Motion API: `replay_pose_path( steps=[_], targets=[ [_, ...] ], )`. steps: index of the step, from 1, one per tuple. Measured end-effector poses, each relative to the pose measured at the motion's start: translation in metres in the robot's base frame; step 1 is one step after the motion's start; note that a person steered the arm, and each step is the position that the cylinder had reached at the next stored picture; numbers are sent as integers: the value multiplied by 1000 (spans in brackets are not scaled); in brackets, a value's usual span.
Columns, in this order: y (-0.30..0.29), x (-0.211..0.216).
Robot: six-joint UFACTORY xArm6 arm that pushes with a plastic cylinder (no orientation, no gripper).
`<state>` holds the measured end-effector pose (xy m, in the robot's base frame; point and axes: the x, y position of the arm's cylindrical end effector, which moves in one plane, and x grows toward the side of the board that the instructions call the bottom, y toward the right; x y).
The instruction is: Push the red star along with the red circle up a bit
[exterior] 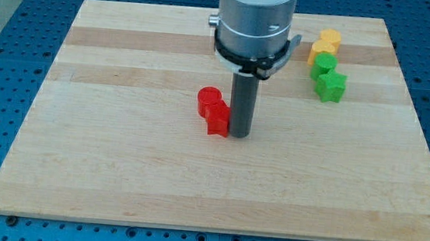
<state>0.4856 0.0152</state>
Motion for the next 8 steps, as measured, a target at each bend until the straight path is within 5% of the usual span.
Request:
replay_pose_path(
  steps=[8],
  targets=[
    [-47,31]
  ],
)
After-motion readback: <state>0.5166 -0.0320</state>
